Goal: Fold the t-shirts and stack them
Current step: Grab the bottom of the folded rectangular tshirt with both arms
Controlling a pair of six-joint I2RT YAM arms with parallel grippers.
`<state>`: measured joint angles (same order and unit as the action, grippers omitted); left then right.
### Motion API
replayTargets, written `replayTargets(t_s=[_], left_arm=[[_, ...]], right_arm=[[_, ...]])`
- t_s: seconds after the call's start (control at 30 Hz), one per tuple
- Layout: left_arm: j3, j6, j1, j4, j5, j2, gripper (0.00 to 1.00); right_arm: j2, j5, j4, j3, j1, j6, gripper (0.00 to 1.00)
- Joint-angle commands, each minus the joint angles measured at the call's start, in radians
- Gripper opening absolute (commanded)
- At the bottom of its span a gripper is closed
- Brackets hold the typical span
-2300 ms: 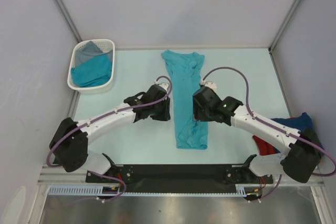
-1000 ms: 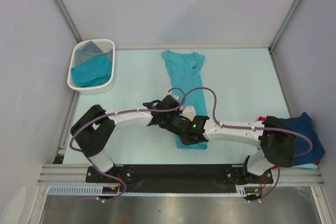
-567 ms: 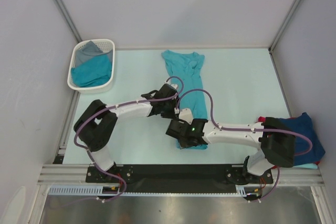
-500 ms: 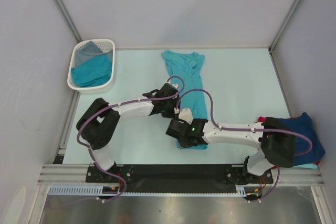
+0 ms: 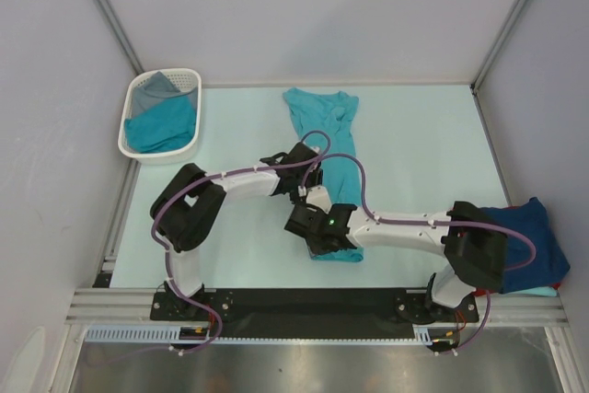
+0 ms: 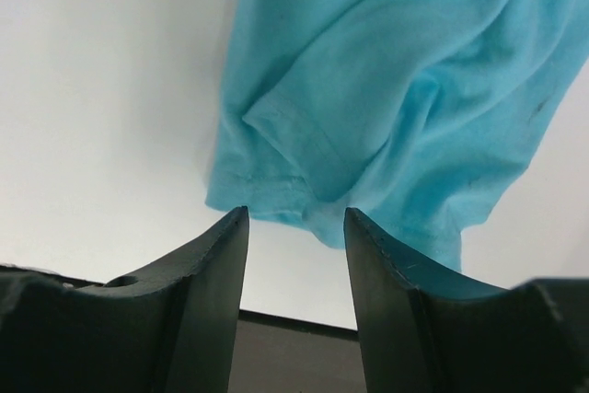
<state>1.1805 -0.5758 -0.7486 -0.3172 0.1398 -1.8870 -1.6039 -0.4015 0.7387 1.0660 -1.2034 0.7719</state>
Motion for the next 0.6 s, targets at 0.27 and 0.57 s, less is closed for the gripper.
replayTargets(t_s=[0.27, 0.57], left_arm=[[0.011, 0.007, 0.009, -0.005, 0.006, -0.001, 0.40], [0.005, 0.005, 0.009, -0.011, 0.000, -0.006, 0.40]], right_arm=[[-0.062, 0.012, -0.081, 0.051, 0.028, -0.054, 0.48], [-0.114, 0.016, -0.120, 0.092, 0.047, -0.094, 0.48]])
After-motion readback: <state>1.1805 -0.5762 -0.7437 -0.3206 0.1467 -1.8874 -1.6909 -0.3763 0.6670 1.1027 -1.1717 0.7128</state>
